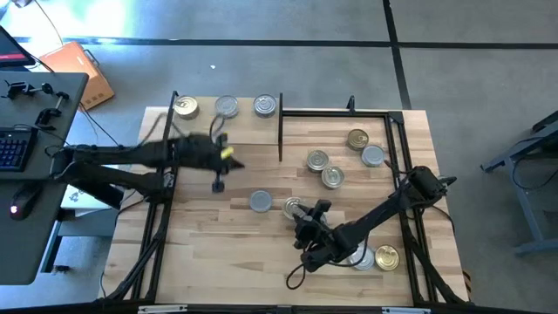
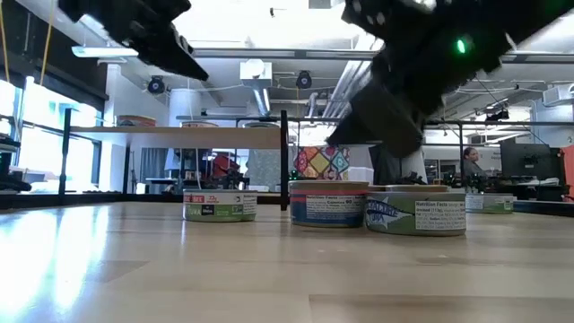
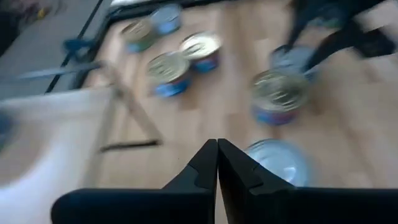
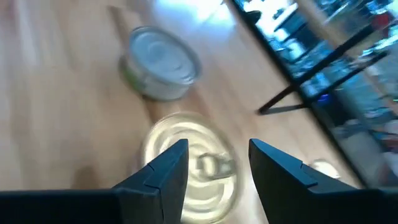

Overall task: Stack canned seafood by type on shelf
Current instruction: Put the blue tuna can on the shelf aligned with the other blue tuna can

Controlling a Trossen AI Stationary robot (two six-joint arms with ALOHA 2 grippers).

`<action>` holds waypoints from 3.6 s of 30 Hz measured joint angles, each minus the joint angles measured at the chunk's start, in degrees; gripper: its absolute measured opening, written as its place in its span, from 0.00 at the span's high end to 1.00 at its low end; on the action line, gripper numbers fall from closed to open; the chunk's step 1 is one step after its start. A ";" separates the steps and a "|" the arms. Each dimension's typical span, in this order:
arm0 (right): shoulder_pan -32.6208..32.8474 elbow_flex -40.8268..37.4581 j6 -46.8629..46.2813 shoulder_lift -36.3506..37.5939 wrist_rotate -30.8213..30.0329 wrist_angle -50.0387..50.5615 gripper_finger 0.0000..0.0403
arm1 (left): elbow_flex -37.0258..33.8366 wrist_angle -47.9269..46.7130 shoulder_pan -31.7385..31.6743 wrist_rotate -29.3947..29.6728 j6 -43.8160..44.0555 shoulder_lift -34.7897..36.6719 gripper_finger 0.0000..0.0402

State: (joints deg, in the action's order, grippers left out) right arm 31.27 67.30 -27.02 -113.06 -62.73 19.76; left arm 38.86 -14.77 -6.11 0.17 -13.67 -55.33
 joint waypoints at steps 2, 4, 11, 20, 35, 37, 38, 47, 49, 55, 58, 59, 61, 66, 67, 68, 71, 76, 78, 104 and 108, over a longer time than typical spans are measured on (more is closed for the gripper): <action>-0.46 -2.51 1.75 0.00 3.06 -5.91 0.60 | -3.99 5.89 5.41 2.65 2.05 0.23 1.00; -1.18 -4.30 5.42 0.01 7.01 -12.97 0.60 | -7.33 12.34 10.63 5.95 3.88 -0.24 1.00; -4.67 -7.19 23.69 0.02 18.08 -35.62 0.60 | -15.27 31.94 23.92 13.94 8.98 -5.31 1.00; -9.18 -1.43 29.74 4.87 32.21 -22.42 0.60 | -16.35 42.48 29.72 20.02 11.54 -17.44 1.00; -10.25 -0.57 22.62 2.54 36.52 -4.55 0.62 | -16.28 55.84 29.85 19.60 7.41 -31.17 1.00; -10.58 -0.53 21.51 2.15 35.84 -4.36 0.67 | -16.28 55.80 29.85 19.59 7.41 -31.37 1.00; -10.67 -0.49 21.07 2.01 35.71 -4.31 0.70 | -16.28 55.88 29.84 19.58 7.41 -31.38 1.00; -10.51 -0.45 19.24 2.08 34.53 -3.56 0.97 | -16.28 60.59 30.50 14.49 -2.74 -31.38 0.85; -9.99 -0.50 19.32 2.45 34.94 -3.51 0.96 | -16.28 61.49 30.98 13.62 -6.18 -31.38 0.80; -7.73 -0.73 21.31 4.73 38.08 -2.55 0.99 | -13.62 61.42 32.78 12.61 -18.03 -34.24 0.67; -7.21 -0.73 21.51 5.62 39.77 -3.27 1.00 | -9.80 61.32 33.16 12.80 -23.17 -39.15 0.63; -7.17 -0.73 21.57 5.62 40.32 -3.50 1.00 | -8.53 61.25 33.14 12.82 -24.85 -40.96 0.61; -7.05 -0.73 21.55 5.57 40.36 -3.52 1.00 | -5.94 61.20 32.98 12.83 -28.61 -44.68 0.59; -6.86 -0.73 21.50 5.60 40.23 -4.47 1.00 | -1.20 61.08 32.27 16.77 -34.19 -51.68 0.58; -6.86 -0.73 21.49 5.60 40.21 -4.90 1.00 | -0.68 61.05 32.25 18.67 -34.97 -52.49 0.58; -6.86 -0.76 21.48 5.60 40.17 -5.56 1.00 | -0.06 61.17 32.06 20.44 -35.72 -53.37 0.58; -6.86 -3.02 21.70 5.70 40.01 -11.39 1.00 | 0.77 61.03 31.88 24.94 -38.02 -55.15 0.58; -7.73 -9.22 19.91 7.50 41.74 -23.04 1.00 | 1.14 61.18 31.84 25.99 -39.98 -55.67 0.58; -8.22 -11.34 18.87 8.68 41.75 -26.50 1.00 | 1.15 60.94 31.84 25.97 -39.97 -55.57 0.58; -9.97 -13.80 14.32 12.03 43.45 -26.82 0.83 | 0.82 55.46 33.11 50.60 -9.67 -55.18 0.58; -8.81 -13.80 19.59 8.71 41.01 -27.27 0.64 | 0.84 50.61 32.53 37.46 -1.62 -53.72 0.58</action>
State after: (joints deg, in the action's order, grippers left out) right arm 22.45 53.49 -7.43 -104.35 -21.73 -7.51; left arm 39.70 35.84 26.43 37.63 -15.29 -109.06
